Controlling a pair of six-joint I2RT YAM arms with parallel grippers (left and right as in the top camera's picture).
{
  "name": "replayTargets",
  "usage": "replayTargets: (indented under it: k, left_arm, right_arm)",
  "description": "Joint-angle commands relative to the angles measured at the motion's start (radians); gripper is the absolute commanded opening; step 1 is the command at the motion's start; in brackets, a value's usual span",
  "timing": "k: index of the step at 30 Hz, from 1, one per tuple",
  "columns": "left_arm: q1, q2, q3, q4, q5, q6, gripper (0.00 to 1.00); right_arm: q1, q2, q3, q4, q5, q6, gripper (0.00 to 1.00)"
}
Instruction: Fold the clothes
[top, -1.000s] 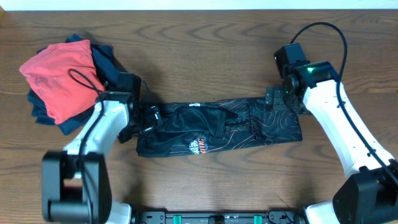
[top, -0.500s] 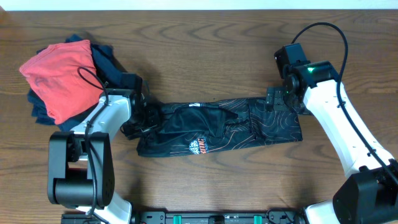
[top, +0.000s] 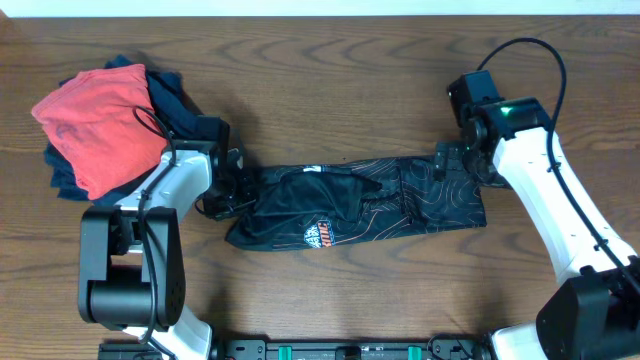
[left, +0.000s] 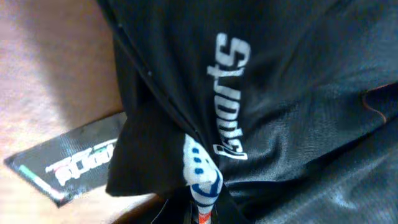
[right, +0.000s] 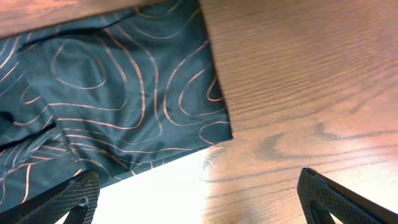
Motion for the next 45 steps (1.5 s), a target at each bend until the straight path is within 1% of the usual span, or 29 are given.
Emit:
replayTargets:
  k: [1,4,6,7,9,13,14,17,21,26,28,30,32,38,45]
  left_arm:
    - [0.039,-0.044,0.054,-0.054,-0.116,0.014,0.06]
    - [0.082,-0.087,0.106,-0.111,-0.225,-0.023,0.06]
    - [0.111,-0.112,0.143,-0.144,-0.315,-0.074,0.06]
    - [0.126,-0.125,0.166,-0.161,-0.332,-0.093,0.06]
    - [0.144,-0.144,0.211,-0.188,-0.305,-0.114,0.06]
    - [0.120,-0.179,0.275,-0.208,-0.156,-0.115,0.06]
    - [0.095,-0.188,0.282,-0.206,-0.113,-0.116,0.06]
    - [0.014,-0.199,0.284,-0.195,-0.051,-0.119,0.06]
    - [-0.149,-0.198,0.284,-0.174,-0.045,-0.161,0.06]
    - [-0.359,-0.198,0.280,-0.103,-0.047,-0.220,0.06]
    - [-0.435,-0.192,0.272,-0.076,-0.079,-0.260,0.06]
    - [-0.500,-0.175,0.269,-0.071,-0.148,-0.293,0.06]
    - [-0.558,-0.150,0.269,-0.067,-0.177,-0.299,0.06]
    - [-0.664,-0.112,0.269,-0.026,-0.169,-0.329,0.06]
    - [-0.706,-0.112,0.269,0.041,-0.169,-0.351,0.06]
  right_arm:
    - [-0.045,-0.001,0.009,-0.005,0.029,0.023,0.99]
    - [-0.083,-0.001,0.009,-0.015,0.029,0.022,0.99]
    - [-0.109,-0.001,0.009,-0.026,0.029,0.018,0.99]
    - [-0.120,-0.001,0.009,-0.033,0.029,0.015,0.99]
    - [-0.139,-0.001,0.009,-0.041,0.029,0.006,0.99]
    - [-0.161,-0.001,0.009,-0.050,0.029,-0.003,0.99]
    - [-0.163,-0.001,0.009,-0.052,0.029,-0.003,0.99]
    - [-0.164,-0.001,0.009,-0.056,0.028,-0.003,0.99]
    - [-0.164,-0.001,0.009,-0.060,0.028,-0.004,0.99]
    - [-0.164,-0.001,0.009,-0.067,0.021,-0.003,0.99]
    - [-0.164,-0.001,0.009,-0.075,0.021,-0.003,0.99]
    - [-0.164,-0.001,0.009,-0.082,0.022,-0.004,0.99]
    - [-0.164,-0.001,0.009,-0.087,0.022,-0.004,0.99]
    - [-0.164,-0.001,0.009,-0.087,0.021,-0.004,0.99]
    - [-0.164,-0.001,0.009,-0.096,0.014,-0.004,0.99]
